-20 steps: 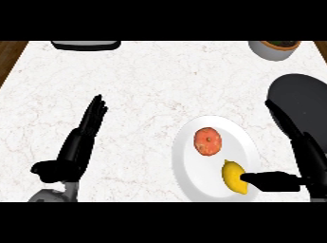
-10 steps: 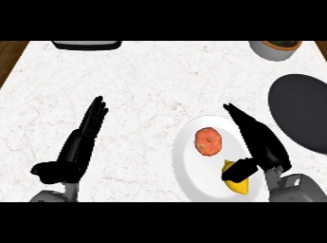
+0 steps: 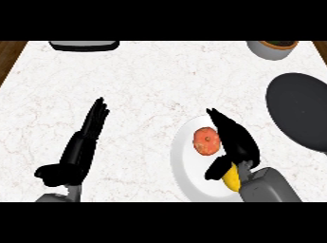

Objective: Pick the squash from the plate and place it in the pan

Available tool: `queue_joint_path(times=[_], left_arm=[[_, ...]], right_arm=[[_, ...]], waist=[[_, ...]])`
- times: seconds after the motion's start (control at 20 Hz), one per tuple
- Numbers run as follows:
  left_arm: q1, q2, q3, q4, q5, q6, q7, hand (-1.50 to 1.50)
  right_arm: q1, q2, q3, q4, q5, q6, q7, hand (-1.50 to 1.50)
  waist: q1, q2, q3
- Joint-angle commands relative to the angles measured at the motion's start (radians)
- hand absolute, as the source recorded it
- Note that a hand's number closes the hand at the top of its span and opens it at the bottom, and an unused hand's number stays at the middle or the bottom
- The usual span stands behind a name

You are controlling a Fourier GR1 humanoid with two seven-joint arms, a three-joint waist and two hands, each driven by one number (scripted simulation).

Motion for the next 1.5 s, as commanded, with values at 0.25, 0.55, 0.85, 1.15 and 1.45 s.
queue_joint_path(times=[0.25, 0.55, 0.85, 1.15, 1.45], left_arm=[[-0.009, -0.061, 0.033, 0.015, -0.057, -0.021, 0.006, 0.00], [-0.006, -0.029, 0.095, 0.011, -0.023, -0.108, 0.009, 0.00], [-0.046, -0.030, 0.156, 0.021, -0.023, -0.121, 0.021, 0.00], [0.036, -0.061, 0.087, -0.004, -0.078, -0.111, 0.004, 0.00], [0.039, -0.057, 0.102, -0.048, -0.070, -0.139, 0.018, 0.00]], right_arm=[[0.020, 0.068, -0.076, 0.099, 0.090, -0.045, -0.087, -1.50], [0.000, 0.120, -0.115, 0.233, 0.119, -0.109, -0.182, -1.50], [-0.023, 0.105, -0.184, 0.335, 0.122, -0.094, -0.233, -1.50], [-0.136, 0.136, -0.126, 0.461, 0.180, -0.023, -0.260, 1.50], [-0.183, 0.129, -0.172, 0.554, 0.221, -0.076, -0.325, 1.50]], waist=[[-0.002, 0.000, 0.000], [0.000, 0.000, 0.000], [-0.002, 0.001, 0.000], [0.006, 0.001, 0.000], [0.005, 0.001, 0.000]])
